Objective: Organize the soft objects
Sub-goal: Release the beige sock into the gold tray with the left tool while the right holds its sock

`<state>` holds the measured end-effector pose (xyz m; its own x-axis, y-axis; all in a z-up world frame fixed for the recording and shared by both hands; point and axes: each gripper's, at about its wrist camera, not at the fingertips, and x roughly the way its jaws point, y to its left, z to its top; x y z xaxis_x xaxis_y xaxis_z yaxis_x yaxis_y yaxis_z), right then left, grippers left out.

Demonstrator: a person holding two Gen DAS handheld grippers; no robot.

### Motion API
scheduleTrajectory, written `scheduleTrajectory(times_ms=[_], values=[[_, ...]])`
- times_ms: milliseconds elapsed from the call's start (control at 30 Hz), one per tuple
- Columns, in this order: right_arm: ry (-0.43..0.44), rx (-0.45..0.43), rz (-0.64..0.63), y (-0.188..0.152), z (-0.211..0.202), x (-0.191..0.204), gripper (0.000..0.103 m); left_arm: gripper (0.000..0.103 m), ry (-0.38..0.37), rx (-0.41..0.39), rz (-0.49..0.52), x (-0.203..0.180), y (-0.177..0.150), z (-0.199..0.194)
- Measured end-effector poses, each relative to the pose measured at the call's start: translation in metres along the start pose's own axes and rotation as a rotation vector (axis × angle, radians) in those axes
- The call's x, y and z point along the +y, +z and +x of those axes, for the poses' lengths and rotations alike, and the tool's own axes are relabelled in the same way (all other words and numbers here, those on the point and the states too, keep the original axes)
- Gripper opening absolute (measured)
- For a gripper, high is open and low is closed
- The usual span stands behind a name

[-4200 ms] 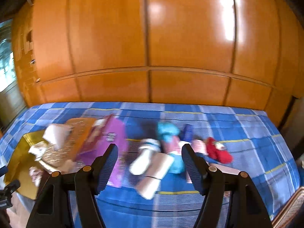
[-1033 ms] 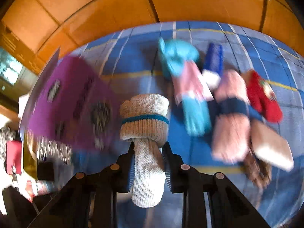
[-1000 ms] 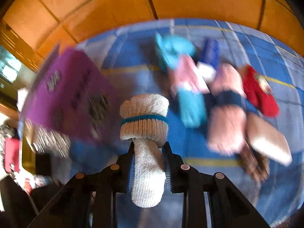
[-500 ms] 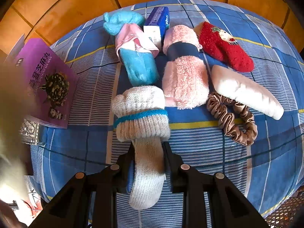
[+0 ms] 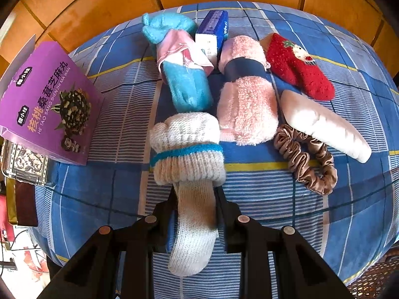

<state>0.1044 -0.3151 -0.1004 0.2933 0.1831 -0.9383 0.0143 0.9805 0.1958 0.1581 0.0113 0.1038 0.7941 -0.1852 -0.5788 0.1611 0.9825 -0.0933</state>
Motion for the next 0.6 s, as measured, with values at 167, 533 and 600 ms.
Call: scheduleTrajectory(times_ms=[167, 533, 600], values=[[-0.013, -0.003, -0.013, -0.001, 0.001, 0.005, 0.026, 0.019, 0.135, 0.031, -0.133, 0.088, -0.053, -0.024], [-0.081, -0.039, -0.076, -0.012, 0.001, 0.026, 0.026, 0.022, 0.295, 0.151, -0.316, 0.164, -0.173, -0.042], [-0.086, -0.046, -0.089, -0.015, 0.000, 0.031, 0.023, 0.022, 0.318, 0.168, -0.345, 0.175, -0.186, -0.041]])
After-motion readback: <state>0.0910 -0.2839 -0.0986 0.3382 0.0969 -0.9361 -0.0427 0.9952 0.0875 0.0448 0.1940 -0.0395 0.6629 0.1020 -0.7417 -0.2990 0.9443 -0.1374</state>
